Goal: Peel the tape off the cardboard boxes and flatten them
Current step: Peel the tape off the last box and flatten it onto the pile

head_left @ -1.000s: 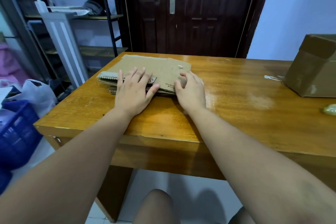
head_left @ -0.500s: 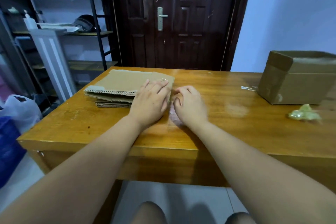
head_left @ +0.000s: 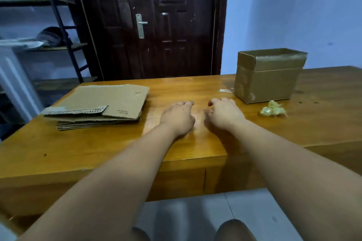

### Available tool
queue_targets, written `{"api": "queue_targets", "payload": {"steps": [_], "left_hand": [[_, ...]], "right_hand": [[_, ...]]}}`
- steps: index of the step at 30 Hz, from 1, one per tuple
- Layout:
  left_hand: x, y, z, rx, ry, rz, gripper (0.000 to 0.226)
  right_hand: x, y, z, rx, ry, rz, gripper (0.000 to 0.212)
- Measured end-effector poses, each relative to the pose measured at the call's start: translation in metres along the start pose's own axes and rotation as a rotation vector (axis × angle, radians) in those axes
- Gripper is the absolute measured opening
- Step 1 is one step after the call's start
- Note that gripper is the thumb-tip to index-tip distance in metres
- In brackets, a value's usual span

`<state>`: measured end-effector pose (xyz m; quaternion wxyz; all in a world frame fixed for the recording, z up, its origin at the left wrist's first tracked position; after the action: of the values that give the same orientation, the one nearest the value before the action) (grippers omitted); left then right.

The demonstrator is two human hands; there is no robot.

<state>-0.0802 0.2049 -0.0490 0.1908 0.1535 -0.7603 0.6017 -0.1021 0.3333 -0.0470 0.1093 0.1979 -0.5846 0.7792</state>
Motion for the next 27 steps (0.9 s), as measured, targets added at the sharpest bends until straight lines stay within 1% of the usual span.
{"api": "queue_targets", "payload": {"steps": [3,4,5,7,9,11,13,15,19,21,23,25,27], "left_hand": [[0.010,0.021,-0.009,-0.247,-0.227,0.025,0.052],[0.012,0.027,-0.013,-0.289,-0.270,0.018,0.050],[0.013,0.032,-0.017,-0.284,-0.280,0.019,0.048],[0.017,0.040,-0.024,-0.213,-0.257,-0.004,0.047],[0.020,0.038,-0.023,-0.193,-0.254,-0.087,0.047],[0.022,0.033,-0.015,-0.272,-0.299,-0.172,0.045],[0.022,0.033,-0.004,-0.403,-0.400,-0.207,0.042],[0.018,0.034,0.005,-0.491,-0.473,-0.240,0.040],[0.017,0.038,0.006,-0.525,-0.477,-0.249,0.036],[0.018,0.038,0.006,-0.530,-0.501,-0.251,0.036],[0.016,0.036,0.008,-0.523,-0.525,-0.272,0.036],[0.014,0.034,0.007,-0.536,-0.527,-0.279,0.035],[0.012,0.032,0.004,-0.549,-0.500,-0.272,0.035]], "right_hand": [[-0.005,0.010,-0.020,-0.036,-0.009,0.054,0.043],[-0.004,0.012,-0.023,-0.032,-0.018,0.065,0.043],[-0.003,0.012,-0.024,-0.029,-0.028,0.055,0.043],[0.006,0.002,-0.030,-0.055,-0.051,-0.025,0.043],[0.017,-0.011,-0.038,-0.091,-0.049,-0.125,0.042],[0.025,-0.019,-0.047,-0.080,-0.019,-0.167,0.042],[0.030,-0.024,-0.056,-0.082,0.002,-0.186,0.041],[0.037,-0.033,-0.062,-0.131,0.008,-0.264,0.045],[0.056,-0.060,-0.070,-0.125,0.077,-0.406,0.065],[0.065,-0.074,-0.070,-0.092,0.131,-0.439,0.065],[0.072,-0.083,-0.070,-0.080,0.186,-0.432,0.053],[0.077,-0.080,-0.075,-0.097,0.241,-0.347,0.041],[0.079,-0.075,-0.078,-0.136,0.260,-0.250,0.034]]}}
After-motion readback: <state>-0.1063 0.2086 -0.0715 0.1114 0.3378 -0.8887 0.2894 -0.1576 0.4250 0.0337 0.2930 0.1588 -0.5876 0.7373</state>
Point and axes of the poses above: each hand's wrist, its own x-axis towards the middle knuckle, its own y-axis out of the palm, z = x × y, the point moved 9 cm from there along x, towards the middle knuckle, and after that the axes turned 15 degrees about -z, right-handed, at the moved point
